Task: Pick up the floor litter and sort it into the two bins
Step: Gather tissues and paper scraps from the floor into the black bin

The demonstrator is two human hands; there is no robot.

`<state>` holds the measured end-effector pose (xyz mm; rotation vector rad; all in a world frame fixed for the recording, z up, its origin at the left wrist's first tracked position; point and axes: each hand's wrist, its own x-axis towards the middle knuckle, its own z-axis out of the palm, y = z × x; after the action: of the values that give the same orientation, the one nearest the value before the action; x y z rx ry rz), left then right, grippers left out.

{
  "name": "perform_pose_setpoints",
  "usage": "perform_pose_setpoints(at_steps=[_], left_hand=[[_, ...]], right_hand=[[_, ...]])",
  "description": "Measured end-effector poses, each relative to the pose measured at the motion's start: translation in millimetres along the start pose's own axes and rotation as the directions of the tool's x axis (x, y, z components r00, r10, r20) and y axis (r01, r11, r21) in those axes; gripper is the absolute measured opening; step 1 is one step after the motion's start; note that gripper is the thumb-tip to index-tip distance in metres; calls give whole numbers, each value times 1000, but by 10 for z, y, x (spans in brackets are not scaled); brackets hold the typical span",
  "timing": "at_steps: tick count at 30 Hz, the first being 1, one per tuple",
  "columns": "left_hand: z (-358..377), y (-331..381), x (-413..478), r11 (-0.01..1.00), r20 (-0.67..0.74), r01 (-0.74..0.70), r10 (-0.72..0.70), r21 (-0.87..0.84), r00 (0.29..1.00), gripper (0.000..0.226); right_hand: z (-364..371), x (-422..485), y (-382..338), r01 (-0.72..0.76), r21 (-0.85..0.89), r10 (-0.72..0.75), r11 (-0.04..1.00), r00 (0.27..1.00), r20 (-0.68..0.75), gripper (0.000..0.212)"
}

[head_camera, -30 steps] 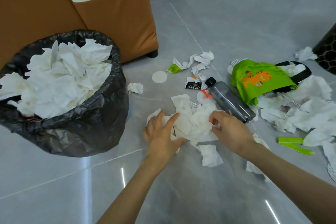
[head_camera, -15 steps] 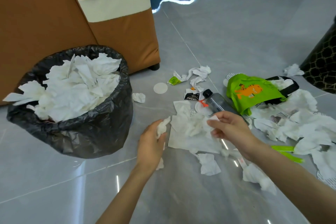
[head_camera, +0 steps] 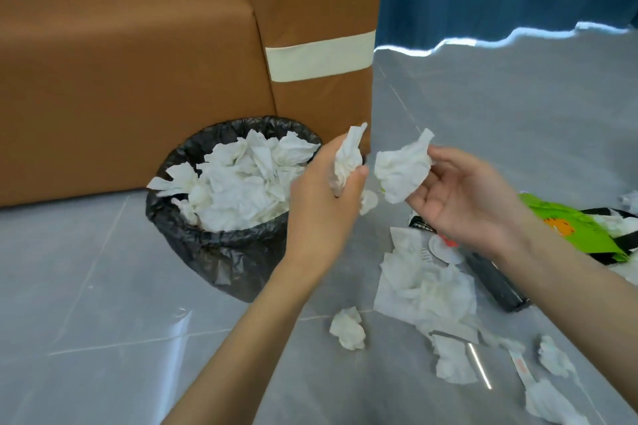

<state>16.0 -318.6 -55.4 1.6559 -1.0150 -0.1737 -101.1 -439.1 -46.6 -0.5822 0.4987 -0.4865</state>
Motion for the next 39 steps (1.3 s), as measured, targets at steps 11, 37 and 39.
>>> perform_pose_setpoints(at_steps=[11,37,39], left_hand=[[-1046,-483,426,820,-154,107,-23,563,988,48],[-600,-868,554,673,478,-94,-413,734,775,40],[-609,-815,455,734,429,-63,-323,677,843,40]], right_hand=[[942,781,520,143,-735,-95,662,990,107,15],[86,427,618,361,-924,-233,-125,895,381,40],[67,408,608,363,-927,-254,-92,892,375,36]])
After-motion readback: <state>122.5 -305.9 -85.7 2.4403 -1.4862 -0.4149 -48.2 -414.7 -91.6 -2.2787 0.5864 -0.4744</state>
